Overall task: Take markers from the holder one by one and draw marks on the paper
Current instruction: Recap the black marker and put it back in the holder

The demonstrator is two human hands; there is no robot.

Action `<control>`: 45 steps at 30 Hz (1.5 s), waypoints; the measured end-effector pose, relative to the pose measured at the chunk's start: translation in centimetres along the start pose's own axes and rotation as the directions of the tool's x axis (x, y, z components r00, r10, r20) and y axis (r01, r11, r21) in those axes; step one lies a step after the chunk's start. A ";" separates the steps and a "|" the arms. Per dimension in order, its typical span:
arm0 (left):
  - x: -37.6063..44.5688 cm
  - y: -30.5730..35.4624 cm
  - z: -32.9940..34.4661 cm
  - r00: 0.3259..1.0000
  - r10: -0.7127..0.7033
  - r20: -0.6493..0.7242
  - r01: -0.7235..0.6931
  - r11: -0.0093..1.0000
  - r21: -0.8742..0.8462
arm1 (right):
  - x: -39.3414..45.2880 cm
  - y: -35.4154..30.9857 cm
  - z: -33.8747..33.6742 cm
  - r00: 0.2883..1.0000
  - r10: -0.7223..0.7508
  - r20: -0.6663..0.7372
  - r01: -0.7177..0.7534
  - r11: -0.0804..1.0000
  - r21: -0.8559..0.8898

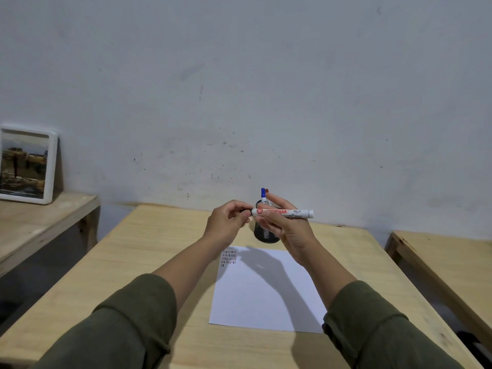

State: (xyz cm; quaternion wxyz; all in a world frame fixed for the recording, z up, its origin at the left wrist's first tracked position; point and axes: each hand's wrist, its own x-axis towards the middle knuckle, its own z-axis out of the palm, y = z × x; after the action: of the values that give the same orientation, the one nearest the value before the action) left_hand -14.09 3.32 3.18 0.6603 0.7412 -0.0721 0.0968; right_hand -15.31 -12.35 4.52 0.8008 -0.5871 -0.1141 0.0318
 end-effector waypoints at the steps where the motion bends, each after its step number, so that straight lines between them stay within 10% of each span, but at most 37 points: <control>1: 0.3 0.0 -0.2 1.000 0.003 0.002 -0.003 1.000 -0.008 | 0.0 -0.2 -0.1 1.000 0.020 0.020 -0.021 0.999 0.024; 7: 2.7 1.1 -1.5 0.998 -0.033 -0.051 0.023 0.982 -0.185 | -0.1 -1.3 -1.3 0.997 0.067 0.033 -0.070 0.992 0.101; 19: 5.0 2.9 2.0 0.994 0.036 0.105 -0.023 0.992 -0.122 | 2.3 -1.8 -1.6 0.999 0.013 -0.041 -0.025 0.948 -0.318; 26: 7.5 0.3 2.8 0.996 -0.021 -0.087 0.029 0.996 0.089 | 6.2 -2.6 -3.1 0.962 -0.180 -0.207 0.038 0.836 -0.548; 45: 11.3 -4.8 4.3 0.993 -0.077 0.087 0.035 0.913 0.406 | 13.1 1.3 -5.4 0.905 -0.301 -0.301 -0.055 0.619 -0.784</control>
State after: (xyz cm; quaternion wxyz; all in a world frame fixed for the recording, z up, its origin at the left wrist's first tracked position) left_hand -1.75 -0.12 0.78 0.4914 0.8671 -0.0626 0.0529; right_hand -1.24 -14.55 3.65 0.4740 -0.8577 0.0103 -0.1990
